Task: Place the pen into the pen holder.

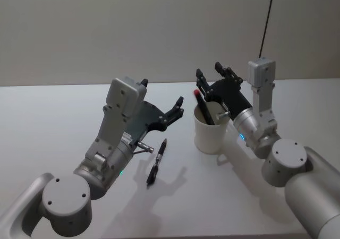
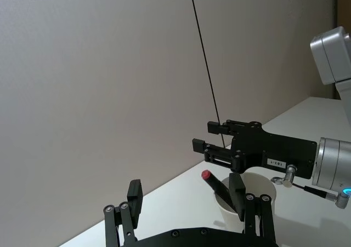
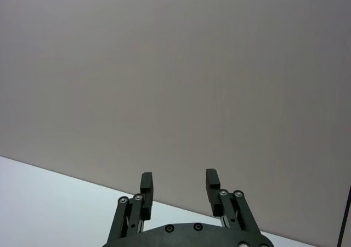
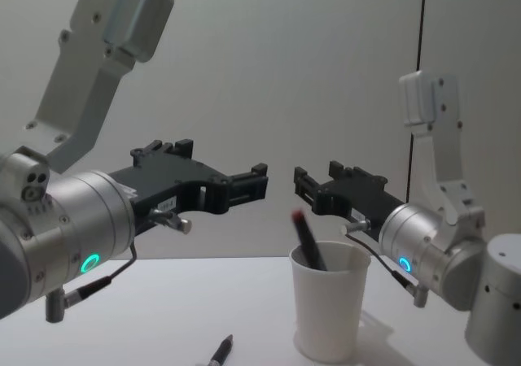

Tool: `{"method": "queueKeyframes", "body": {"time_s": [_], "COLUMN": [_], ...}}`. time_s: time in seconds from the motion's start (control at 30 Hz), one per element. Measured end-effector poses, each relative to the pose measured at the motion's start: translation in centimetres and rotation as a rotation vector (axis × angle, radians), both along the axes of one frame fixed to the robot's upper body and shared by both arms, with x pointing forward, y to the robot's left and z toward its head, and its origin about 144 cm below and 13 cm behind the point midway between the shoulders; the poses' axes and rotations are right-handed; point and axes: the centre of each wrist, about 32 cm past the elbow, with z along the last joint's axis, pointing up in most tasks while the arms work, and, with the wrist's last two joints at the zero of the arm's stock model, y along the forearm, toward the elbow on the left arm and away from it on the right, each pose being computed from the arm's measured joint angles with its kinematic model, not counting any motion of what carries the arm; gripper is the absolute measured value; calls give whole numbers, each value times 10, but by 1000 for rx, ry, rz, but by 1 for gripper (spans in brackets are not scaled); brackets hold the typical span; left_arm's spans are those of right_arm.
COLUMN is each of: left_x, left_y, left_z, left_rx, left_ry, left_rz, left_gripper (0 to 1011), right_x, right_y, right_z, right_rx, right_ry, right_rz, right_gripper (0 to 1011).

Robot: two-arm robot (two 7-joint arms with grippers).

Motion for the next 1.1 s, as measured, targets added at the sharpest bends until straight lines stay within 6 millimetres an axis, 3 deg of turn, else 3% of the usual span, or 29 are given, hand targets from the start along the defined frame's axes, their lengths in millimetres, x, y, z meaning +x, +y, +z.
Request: {"method": "queueKeyframes", "body": {"time_s": [0.27, 0.5, 1.1], "left_x": [0, 0, 0], "left_y": [0, 0, 0], "left_z": [0, 0, 0], "left_rx": [0, 0, 0], "left_ry": [0, 0, 0], "left_rz": [0, 0, 0], "left_gripper": [1000, 1000, 1000], "right_x": [0, -1, -26], "right_y": [1, 1, -15], "right_z": [0, 1, 20], "right_rx": [6, 17, 77], "right_ry": [2, 0, 14], "right_rz": [4, 5, -39], "right_gripper": [814, 993, 1001]}}
